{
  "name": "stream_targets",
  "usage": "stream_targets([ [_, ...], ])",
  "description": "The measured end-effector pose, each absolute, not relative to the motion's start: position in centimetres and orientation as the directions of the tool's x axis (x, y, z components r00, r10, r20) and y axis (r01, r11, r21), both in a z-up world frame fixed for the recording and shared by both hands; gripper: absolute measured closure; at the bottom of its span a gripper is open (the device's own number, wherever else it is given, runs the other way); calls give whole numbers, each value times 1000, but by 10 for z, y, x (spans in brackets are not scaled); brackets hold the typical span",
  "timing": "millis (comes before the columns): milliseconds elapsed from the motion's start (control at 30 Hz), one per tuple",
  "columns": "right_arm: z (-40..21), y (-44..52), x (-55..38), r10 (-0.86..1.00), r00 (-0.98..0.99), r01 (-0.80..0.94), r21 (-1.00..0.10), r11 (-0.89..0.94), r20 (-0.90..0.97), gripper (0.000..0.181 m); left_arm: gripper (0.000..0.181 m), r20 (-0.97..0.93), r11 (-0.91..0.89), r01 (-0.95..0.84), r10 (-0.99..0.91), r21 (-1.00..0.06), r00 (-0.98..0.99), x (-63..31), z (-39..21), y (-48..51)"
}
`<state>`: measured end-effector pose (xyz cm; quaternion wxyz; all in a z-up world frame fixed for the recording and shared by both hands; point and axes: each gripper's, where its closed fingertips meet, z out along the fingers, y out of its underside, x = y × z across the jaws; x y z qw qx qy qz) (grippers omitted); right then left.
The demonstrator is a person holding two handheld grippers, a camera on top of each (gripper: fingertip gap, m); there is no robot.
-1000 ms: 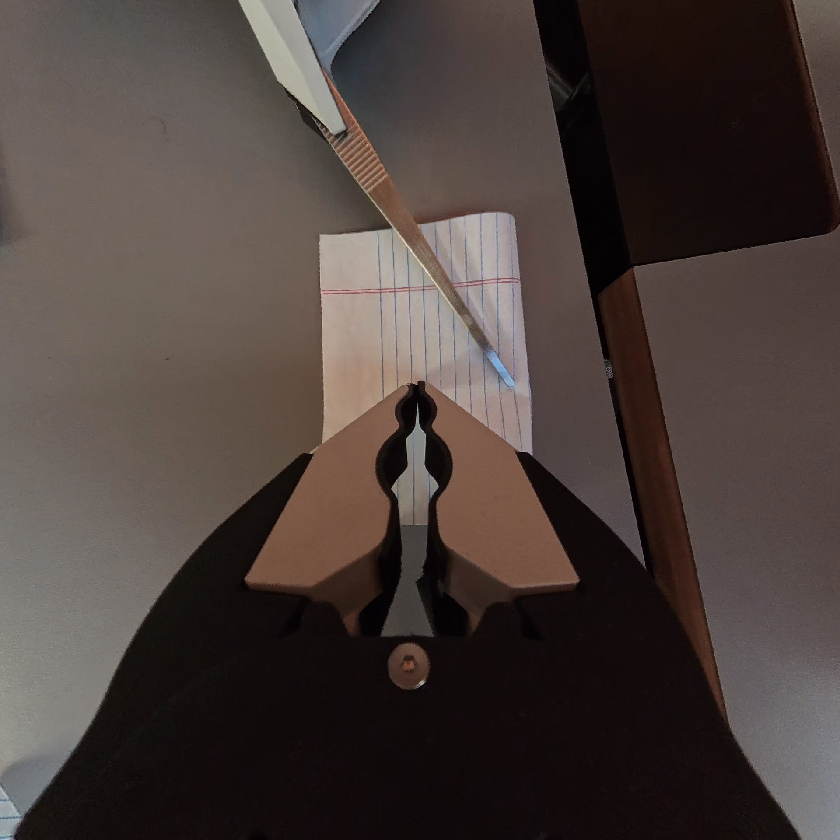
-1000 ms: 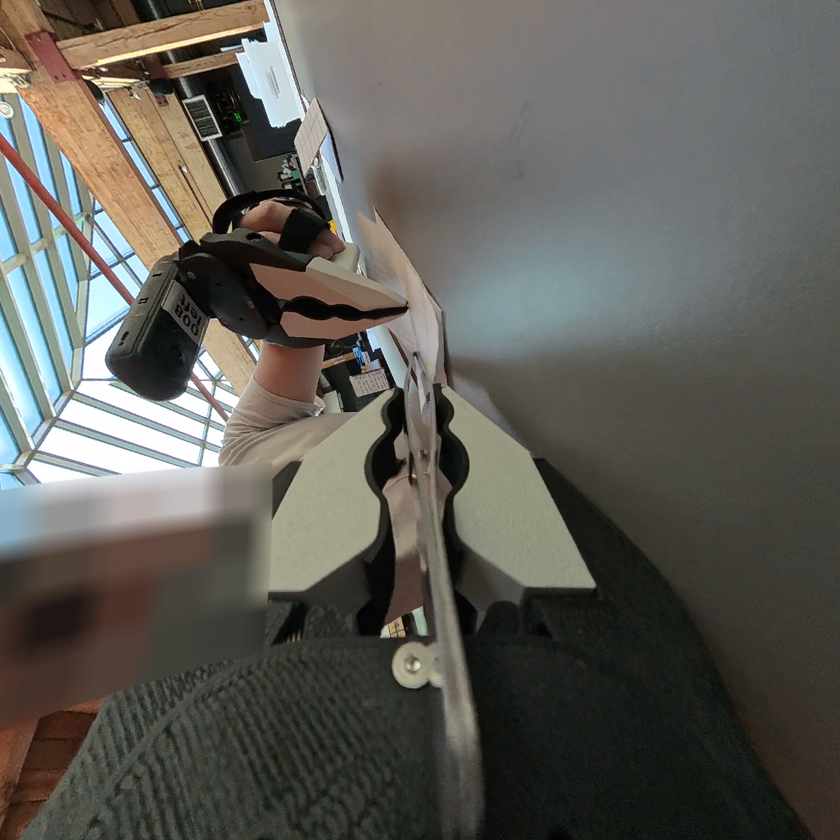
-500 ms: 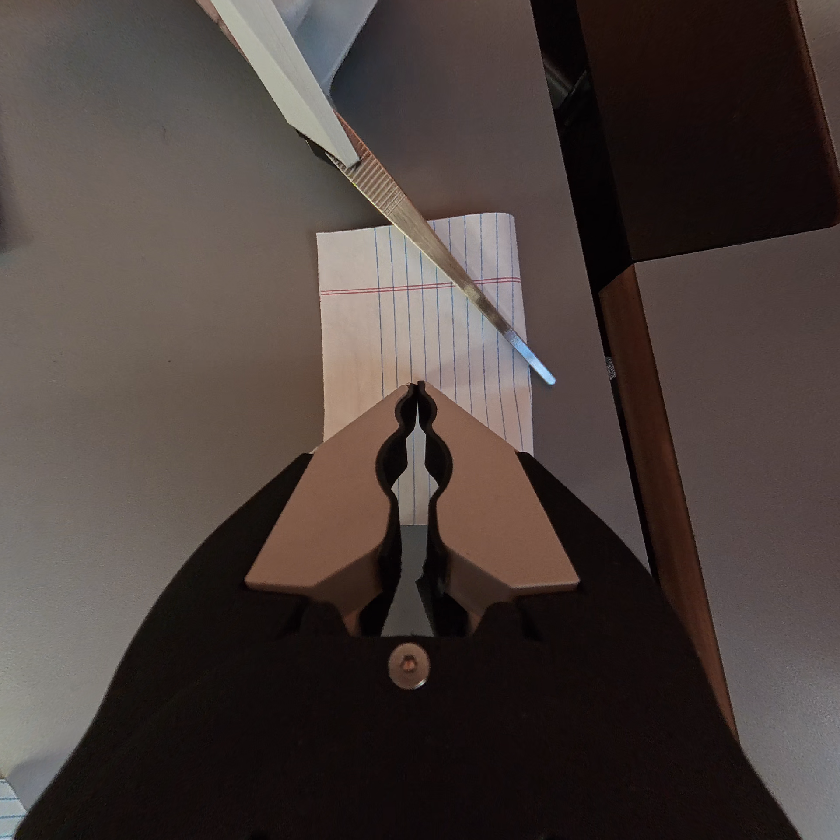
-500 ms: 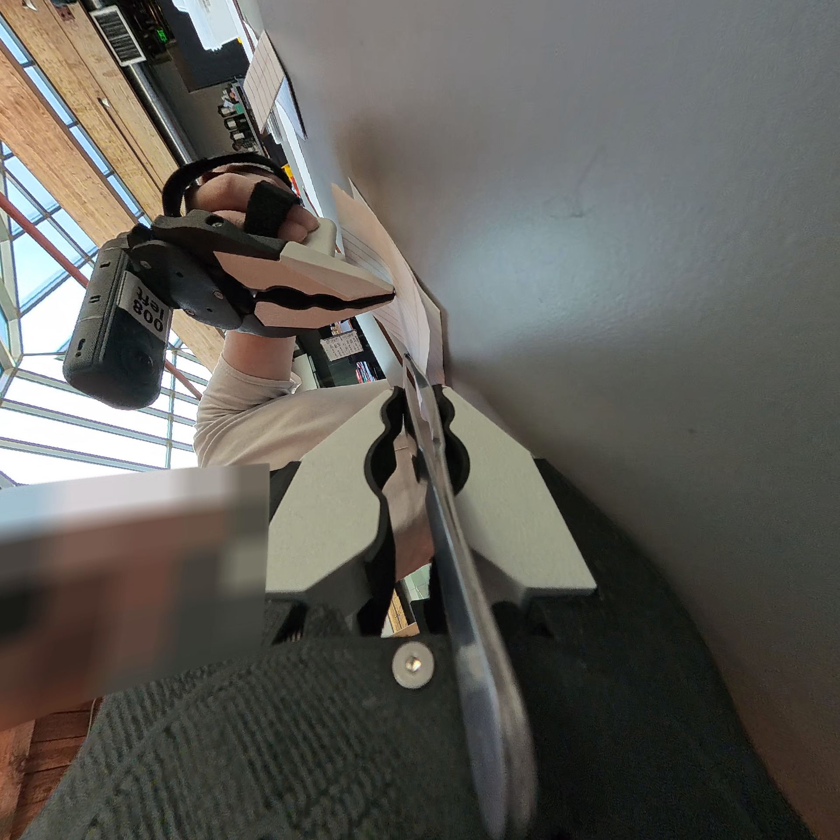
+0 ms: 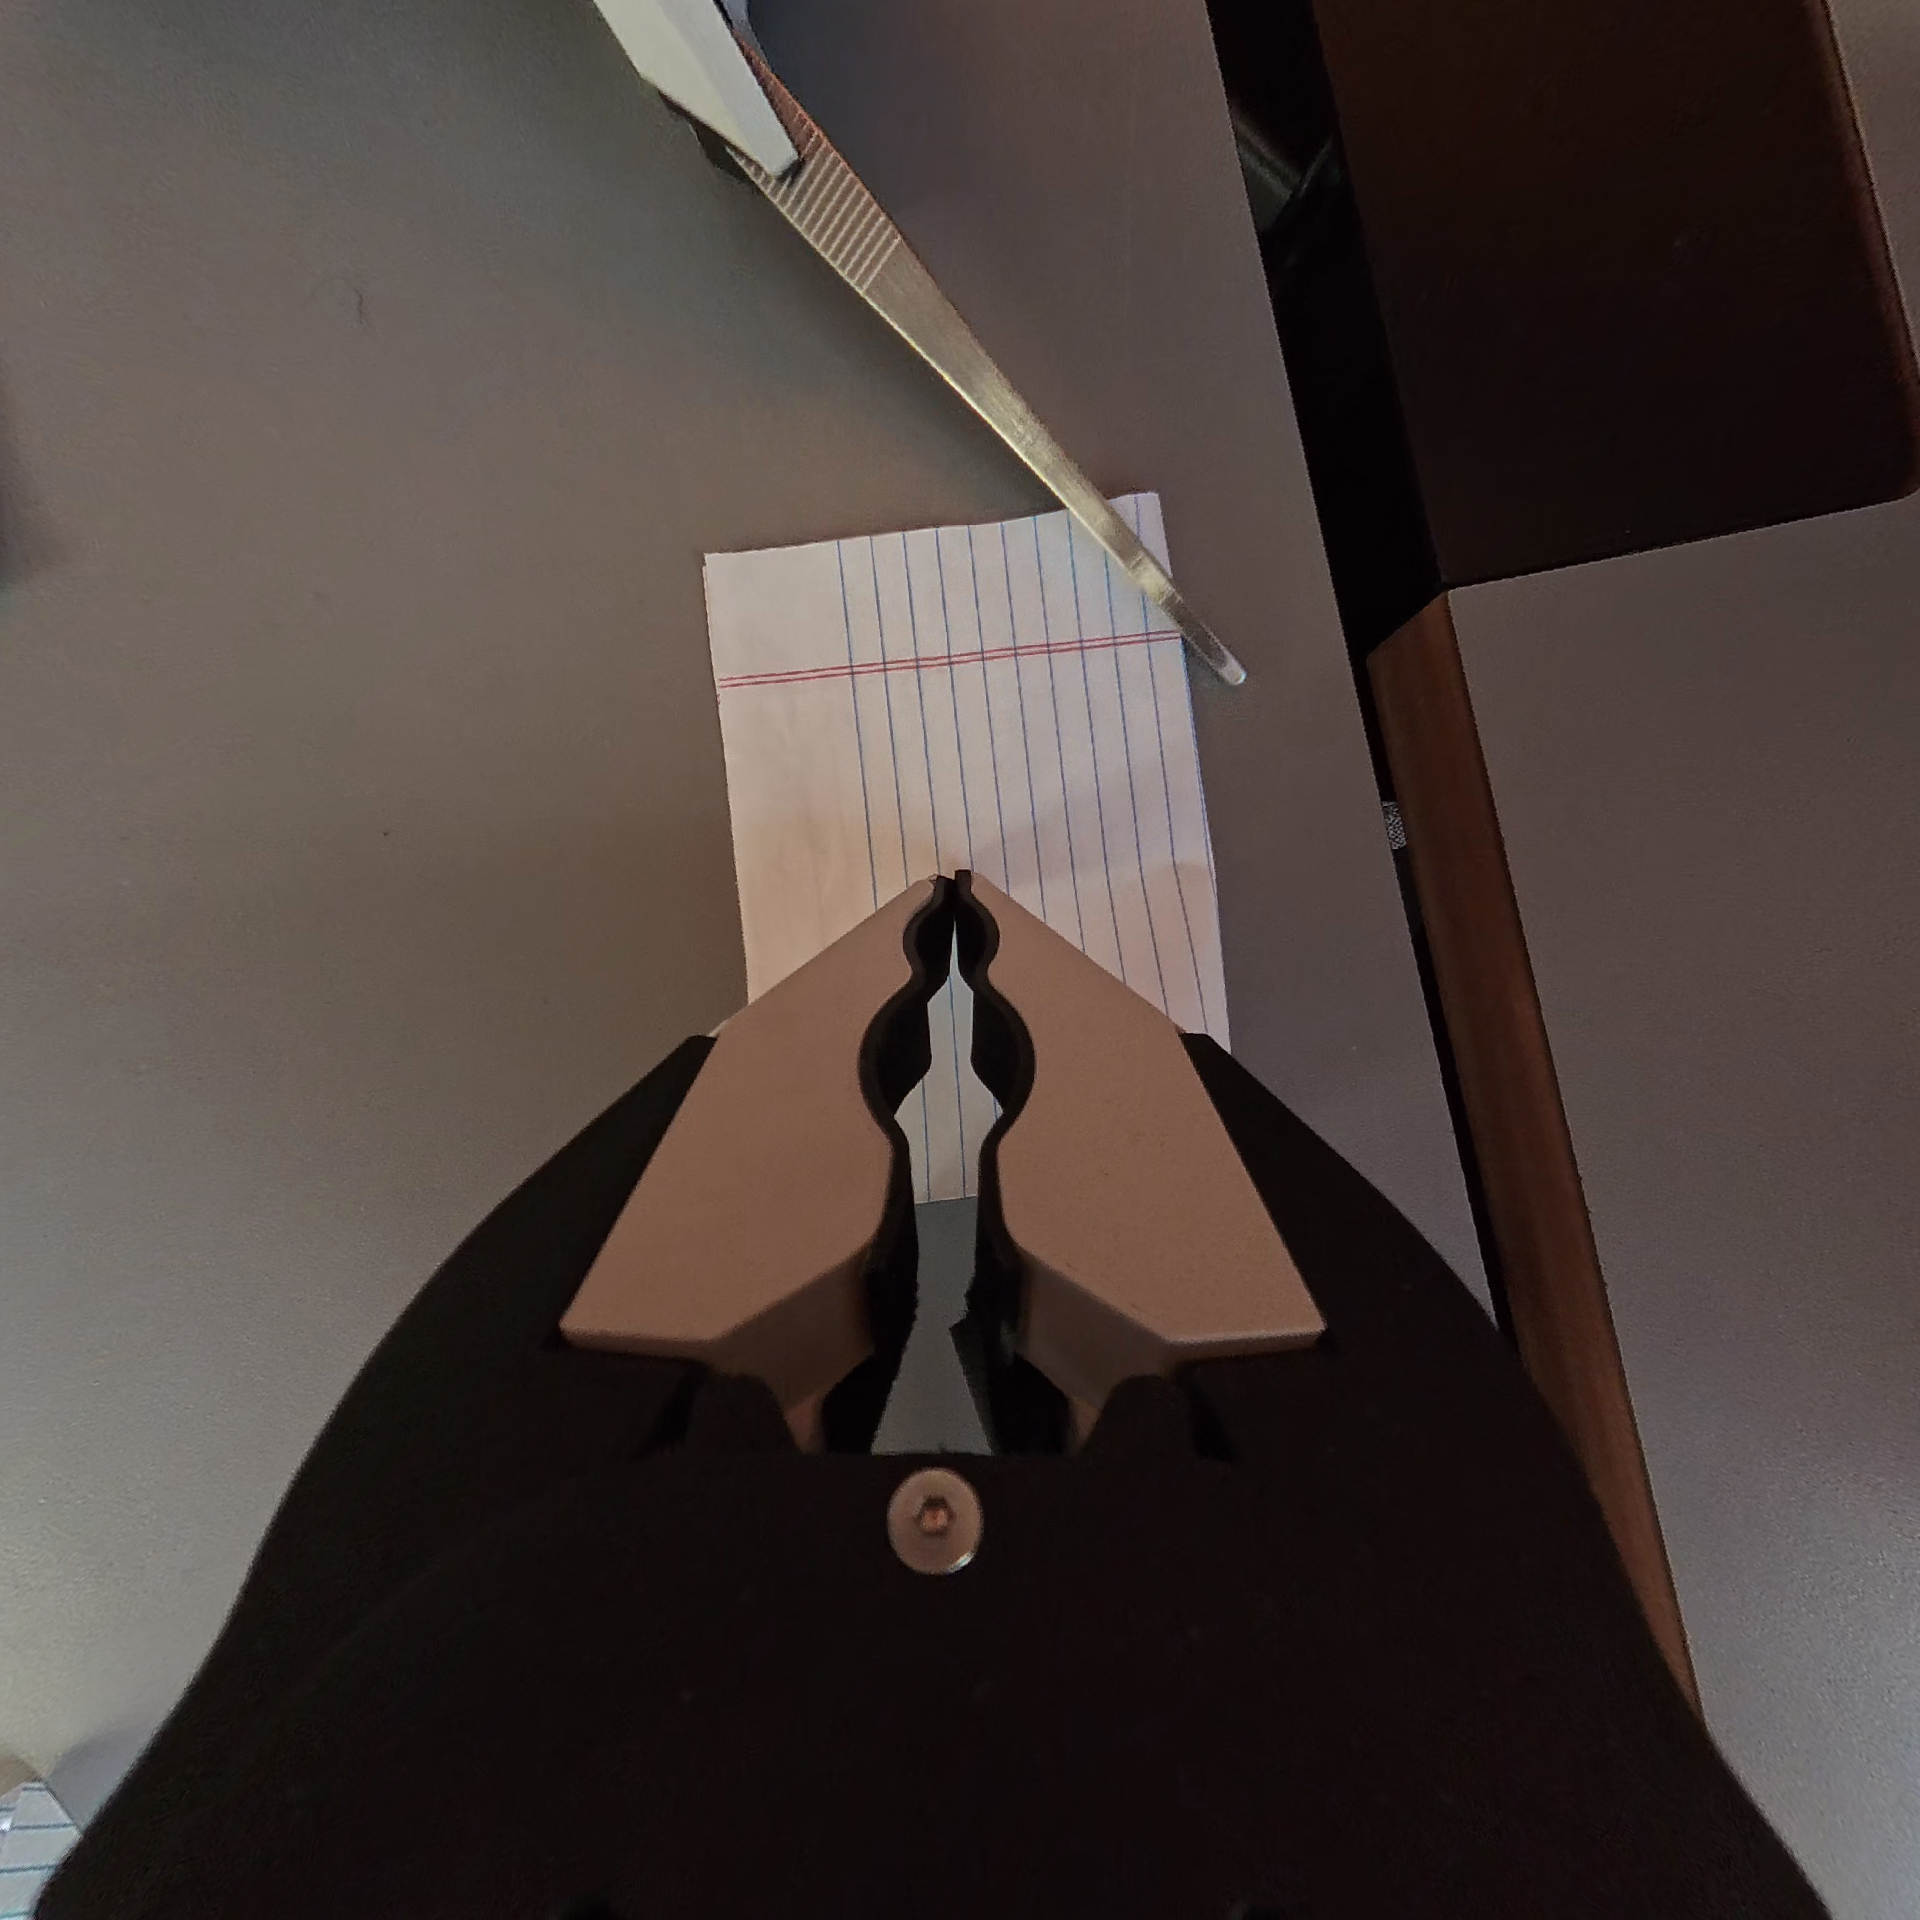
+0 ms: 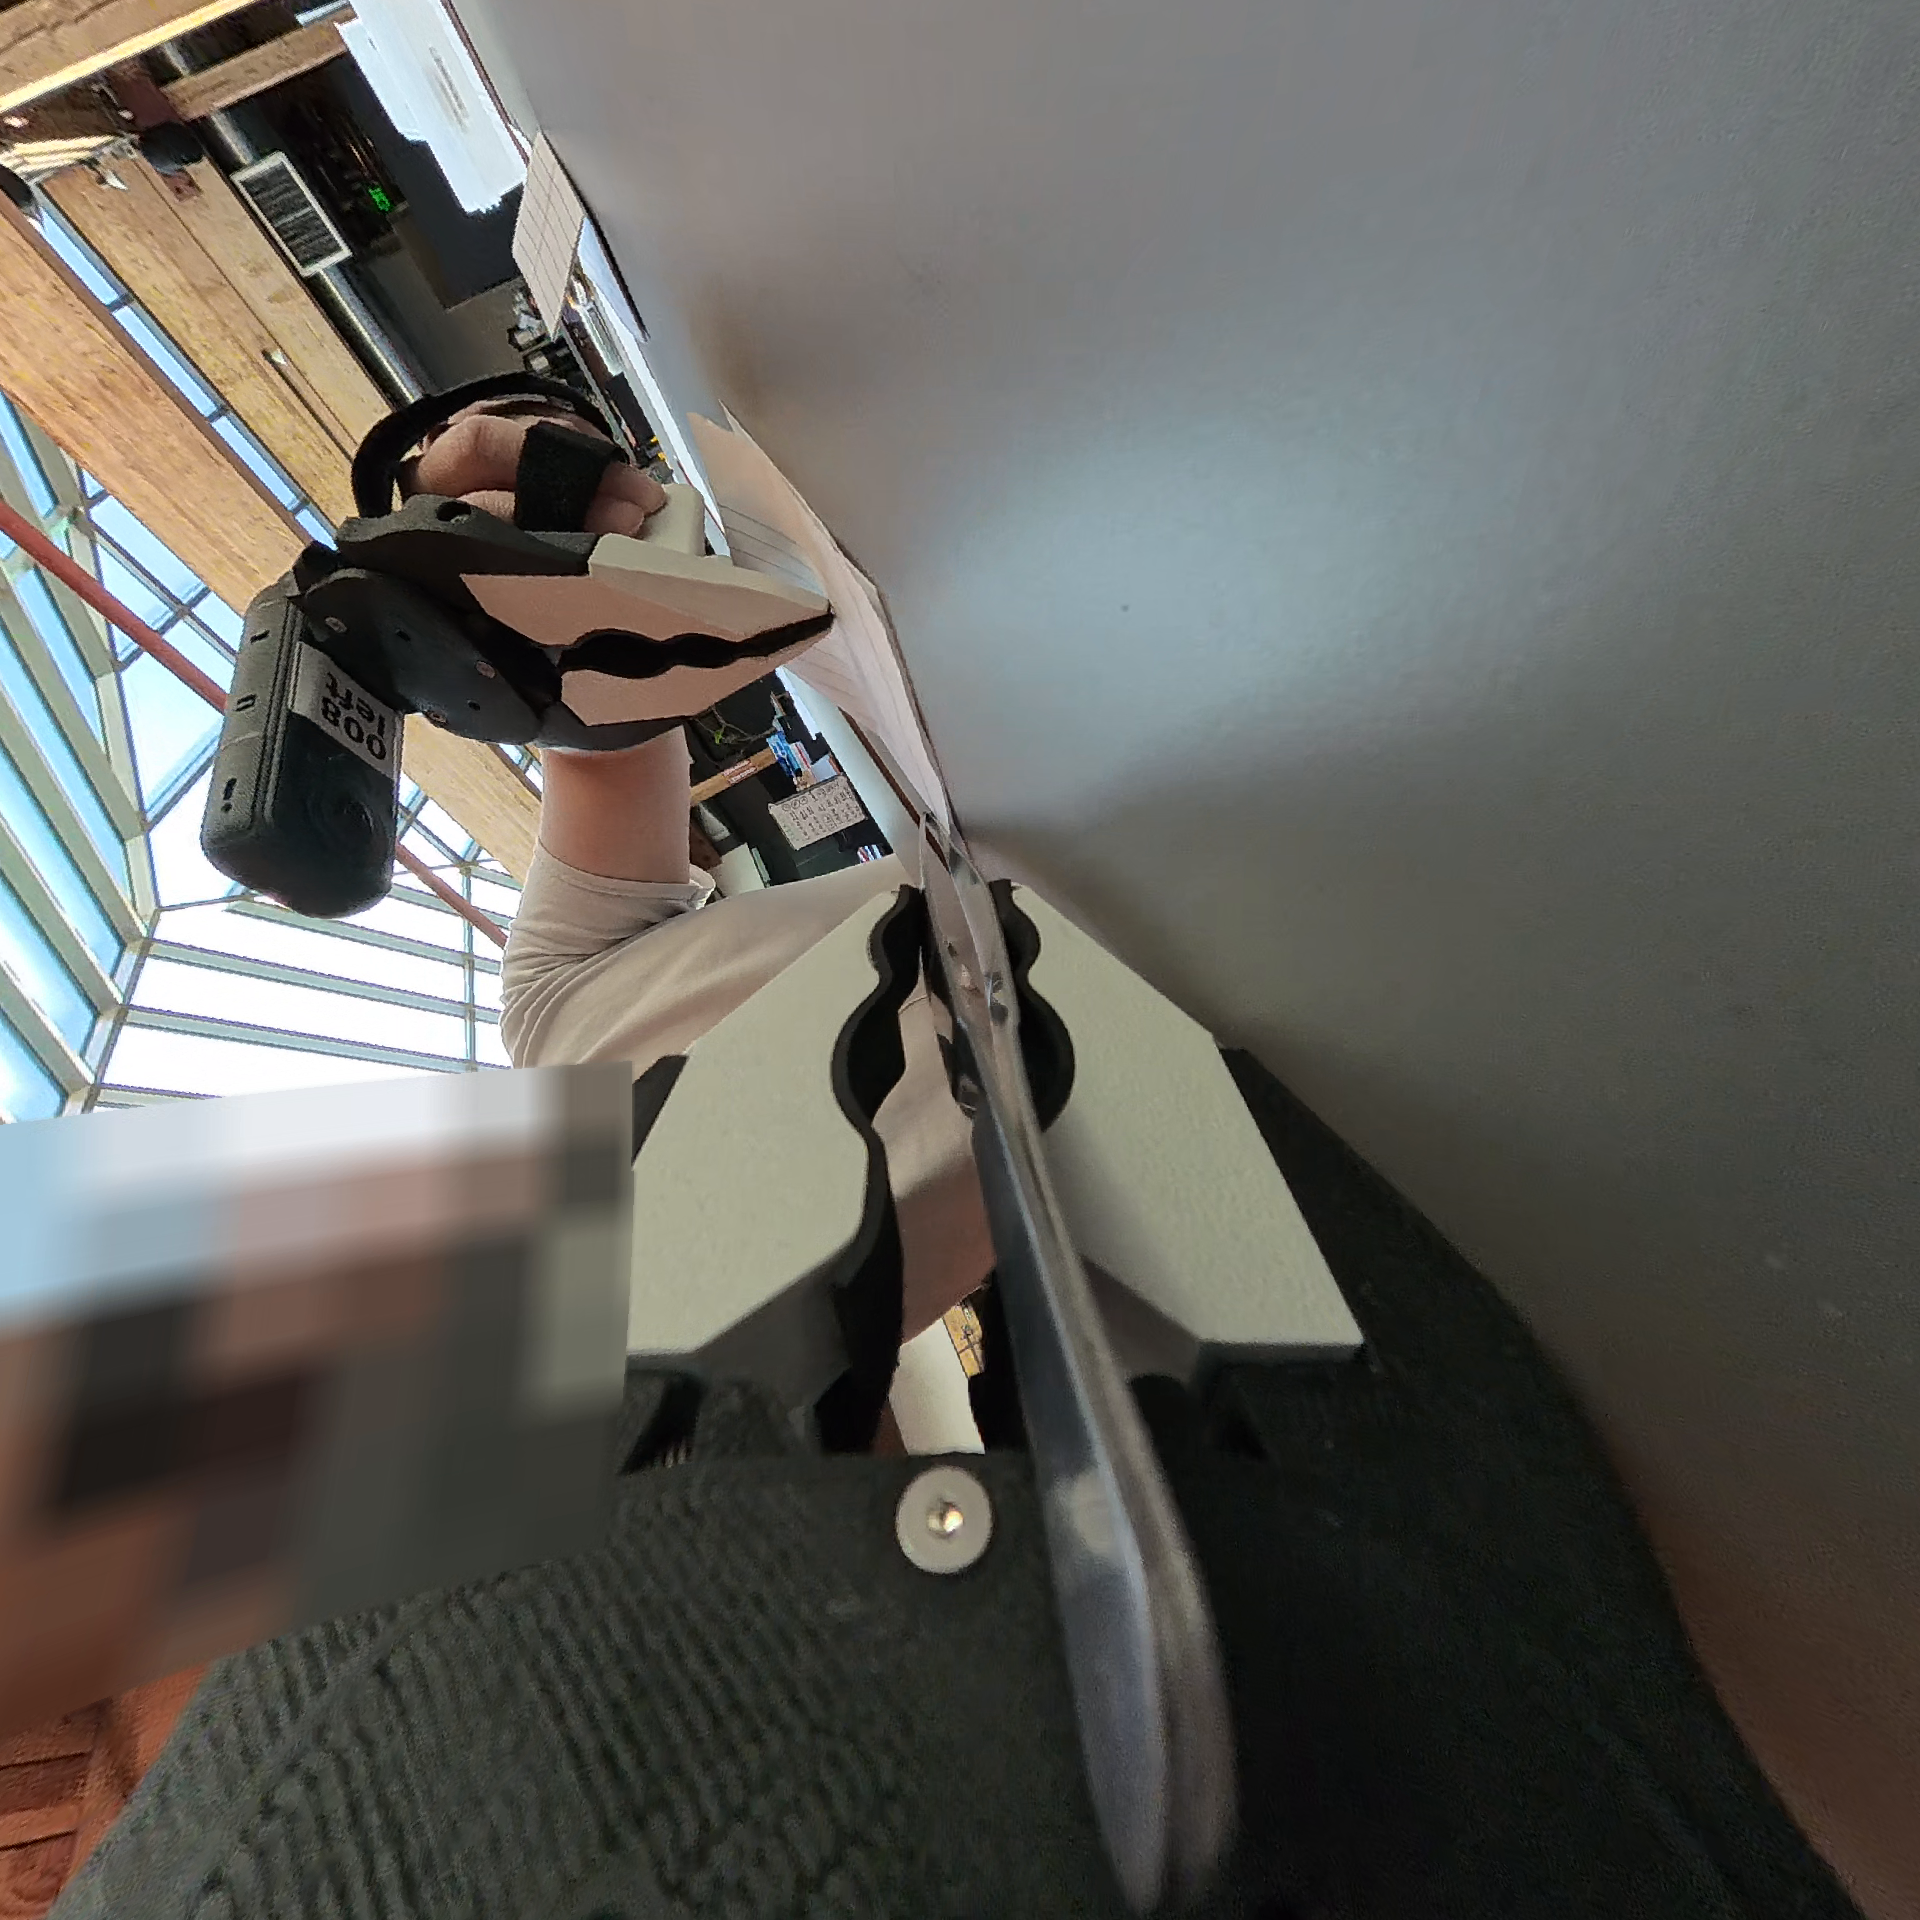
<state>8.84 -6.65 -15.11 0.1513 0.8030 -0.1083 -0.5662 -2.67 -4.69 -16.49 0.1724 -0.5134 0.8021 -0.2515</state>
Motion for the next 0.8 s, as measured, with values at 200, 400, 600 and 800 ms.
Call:
stream_targets([
  [200,-150,-66,101,-351,359,-29,365,-930,-865,169,181,-5,331,-740,-914,-586,-405,-27,-165,-47],
  [400,-129,-66,112,-219,487,-32,233,-972,-846,169,181,3,292,-740,-929,-607,-369,-26,-165,-47],
  [600,-76,-69,107,-8,574,-67,-38,-997,-819,170,181,38,184,-754,-963,-630,-267,-26,-164,-46],
  [800,-45,-110,119,34,570,-611,-452,-650,-821,168,181,78,-54,-778,-997,-626,6,-35,-164,-44],
])
